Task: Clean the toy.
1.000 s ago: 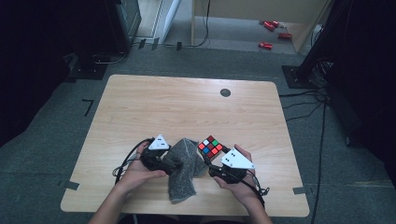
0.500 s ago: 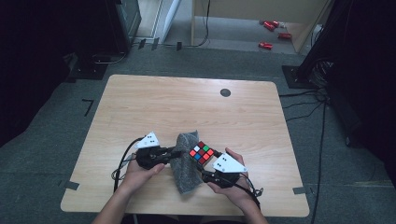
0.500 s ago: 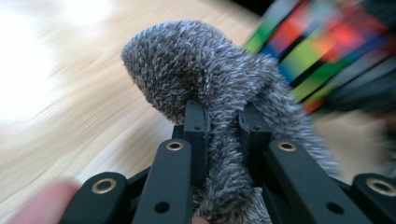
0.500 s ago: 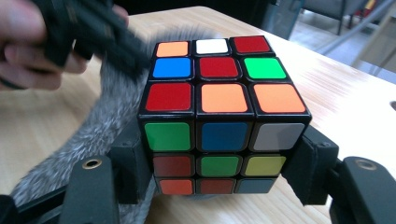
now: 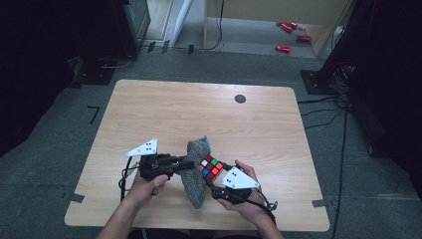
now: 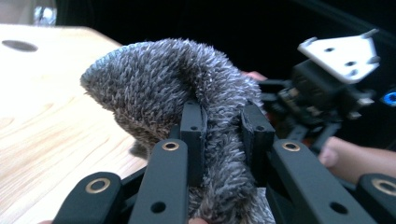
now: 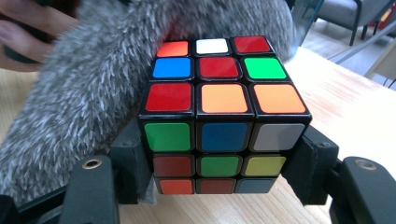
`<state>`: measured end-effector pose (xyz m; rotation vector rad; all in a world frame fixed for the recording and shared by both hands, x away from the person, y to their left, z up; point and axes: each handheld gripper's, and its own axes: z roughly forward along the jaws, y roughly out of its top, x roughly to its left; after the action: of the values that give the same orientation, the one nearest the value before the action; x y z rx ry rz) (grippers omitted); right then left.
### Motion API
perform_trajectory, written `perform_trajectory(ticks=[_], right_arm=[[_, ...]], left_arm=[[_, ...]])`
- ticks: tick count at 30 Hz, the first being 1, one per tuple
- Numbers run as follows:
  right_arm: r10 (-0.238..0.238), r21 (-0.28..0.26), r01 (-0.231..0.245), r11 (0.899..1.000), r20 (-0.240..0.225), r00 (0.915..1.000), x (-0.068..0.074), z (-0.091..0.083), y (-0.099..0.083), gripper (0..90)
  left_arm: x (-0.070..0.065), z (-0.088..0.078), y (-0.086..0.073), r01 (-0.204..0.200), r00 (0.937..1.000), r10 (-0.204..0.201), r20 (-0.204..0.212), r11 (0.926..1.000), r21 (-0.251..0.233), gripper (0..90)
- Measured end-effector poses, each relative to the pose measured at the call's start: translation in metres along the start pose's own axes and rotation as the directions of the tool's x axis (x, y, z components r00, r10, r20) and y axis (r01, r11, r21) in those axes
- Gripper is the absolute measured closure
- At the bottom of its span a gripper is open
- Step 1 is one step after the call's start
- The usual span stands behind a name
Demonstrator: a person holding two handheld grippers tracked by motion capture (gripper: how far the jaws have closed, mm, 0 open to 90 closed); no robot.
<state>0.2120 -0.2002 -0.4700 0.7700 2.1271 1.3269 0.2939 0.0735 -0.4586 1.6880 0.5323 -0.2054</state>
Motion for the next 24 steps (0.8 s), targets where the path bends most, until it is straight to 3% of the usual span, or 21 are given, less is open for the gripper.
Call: perform_trajectory(ticks=[1,3,6,8,9,10,11,13,15,19,22,24], right_arm=[[-0.006,-0.008,0.006,1.0,-0.006,1.0,0.001,0.0,0.001,34.7],[-0.011,-0.018,0.01,1.0,-0.01,0.9999,0.001,-0.002,0.002,34.7],[-0.008,-0.017,0.008,1.0,-0.008,0.9999,0.001,-0.003,0.003,34.7],[-0.001,-0.015,0.001,1.0,-0.017,0.9999,0.001,-0.002,0.002,34.7],[-0.001,-0.015,0.001,1.0,-0.017,0.9999,0.001,-0.002,0.002,34.7],[-0.003,-0.017,0.002,1.0,-0.03,0.9995,0.003,-0.001,0.001,34.7],[-0.008,-0.017,0.007,1.0,-0.032,0.9995,0.004,0.0,0.001,34.7],[-0.014,-0.013,0.014,1.0,-0.03,0.9994,0.006,0.0,0.001,34.7],[-0.03,-0.01,0.029,1.0,-0.021,0.9993,0.007,0.001,0.002,34.7],[-0.047,-0.013,0.047,0.999,-0.013,0.9988,0.009,-0.001,0.003,34.7],[-0.046,-0.015,0.046,0.999,-0.023,0.9987,0.009,-0.001,0.002,34.7],[-0.043,-0.016,0.043,0.999,-0.029,0.9987,0.009,0.0,0.002,34.7]], left_arm=[[0.0,0.0,0.0,0.0,1.0,0.0,0.0,1.0,0.0,75.5],[0.005,0.003,-0.002,0.048,0.9987,-0.047,-0.017,0.9986,0.025,74.6],[0.005,0.005,-0.001,0.059,0.998,-0.059,-0.023,0.9977,0.033,73.3],[0.003,0.003,0.0,0.063,0.9979,-0.063,0.015,0.9979,0.017,73.2],[0.003,0.003,0.0,0.063,0.9979,-0.063,0.015,0.9979,0.017,73.4],[0.0,0.001,0.004,0.06,0.9954,-0.059,0.075,0.9982,-0.009,73.2],[-0.002,0.0,0.005,0.049,0.9956,-0.048,0.081,0.9987,-0.014,72.9],[-0.002,0.0,0.006,0.045,0.9979,-0.044,0.048,0.999,-0.001,72.8],[0.003,0.002,0.003,0.075,0.997,-0.075,0.017,0.997,0.02,73.1],[0.01,0.005,-0.002,0.121,0.9925,-0.122,0.011,0.9911,0.056,73.3],[0.005,0.003,0.001,0.102,0.9931,-0.105,0.052,0.9938,0.043,73.8],[0.0,-0.001,0.006,0.077,0.9894,-0.077,0.123,0.997,0.011,72.7]])
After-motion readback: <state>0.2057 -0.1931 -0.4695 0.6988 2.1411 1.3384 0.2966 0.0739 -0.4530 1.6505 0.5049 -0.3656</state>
